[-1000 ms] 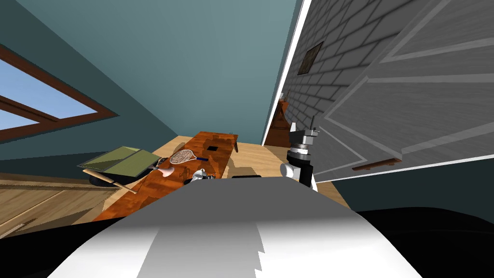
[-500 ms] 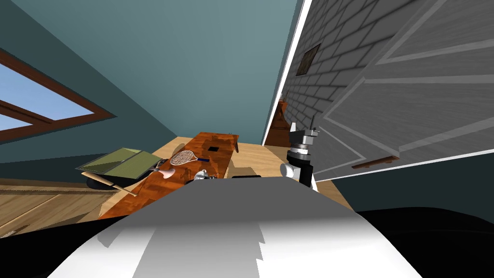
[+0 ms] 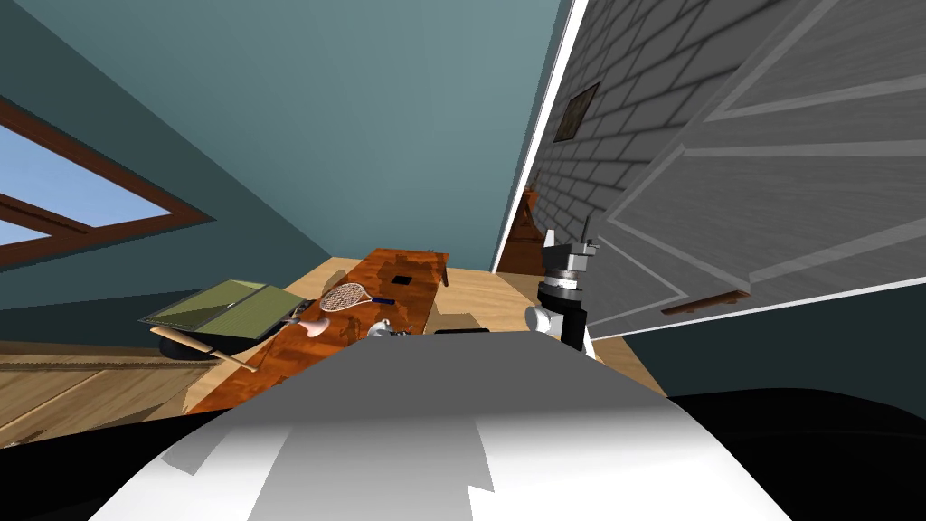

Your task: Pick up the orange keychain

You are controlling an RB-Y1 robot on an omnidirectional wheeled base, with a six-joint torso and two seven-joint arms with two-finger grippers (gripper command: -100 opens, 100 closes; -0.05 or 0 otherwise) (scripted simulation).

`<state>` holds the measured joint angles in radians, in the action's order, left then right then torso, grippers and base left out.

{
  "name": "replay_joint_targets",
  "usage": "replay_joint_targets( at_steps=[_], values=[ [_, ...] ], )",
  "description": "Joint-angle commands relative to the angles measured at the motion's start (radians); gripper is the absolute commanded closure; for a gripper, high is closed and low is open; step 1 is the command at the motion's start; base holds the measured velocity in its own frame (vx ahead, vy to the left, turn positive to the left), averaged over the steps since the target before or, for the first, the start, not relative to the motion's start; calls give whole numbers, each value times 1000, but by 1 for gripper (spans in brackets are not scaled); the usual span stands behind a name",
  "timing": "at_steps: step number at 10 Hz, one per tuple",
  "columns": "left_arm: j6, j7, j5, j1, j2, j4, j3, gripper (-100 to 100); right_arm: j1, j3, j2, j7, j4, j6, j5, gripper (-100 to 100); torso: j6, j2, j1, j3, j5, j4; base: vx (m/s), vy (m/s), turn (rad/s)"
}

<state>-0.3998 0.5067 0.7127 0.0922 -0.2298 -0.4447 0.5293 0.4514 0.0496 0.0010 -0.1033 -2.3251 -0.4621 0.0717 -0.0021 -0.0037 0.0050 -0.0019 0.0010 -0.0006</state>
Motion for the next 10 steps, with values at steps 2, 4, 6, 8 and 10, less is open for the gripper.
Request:
replay_joint_targets(
  at_steps=[2,4,6,8,10],
  values=[
    [38,-39,52,25,-1,55,14,-100,0,0,0,0,0,0,0,0,0,0,0,0,0,0,9,51,-13],
    [35,-41,46,20,1,52,13,-100,0,0,0,0,0,0,0,0,0,1,-4,0,-1,0,0,0,0],
    [36,-45,47,20,1,53,13,100,0,0,0,0,0,0,0,0,0,1,-5,1,-1,0,0,0,0],
    [36,-46,47,20,1,53,13,100,0,0,0,0,0,0,0,0,0,1,-5,1,-1,0,0,0,0],
    [36,-46,47,20,1,53,13,0,0,0,0,0,0,0,0,0,0,1,-5,1,-1,0,0,0,0]
  ],
)
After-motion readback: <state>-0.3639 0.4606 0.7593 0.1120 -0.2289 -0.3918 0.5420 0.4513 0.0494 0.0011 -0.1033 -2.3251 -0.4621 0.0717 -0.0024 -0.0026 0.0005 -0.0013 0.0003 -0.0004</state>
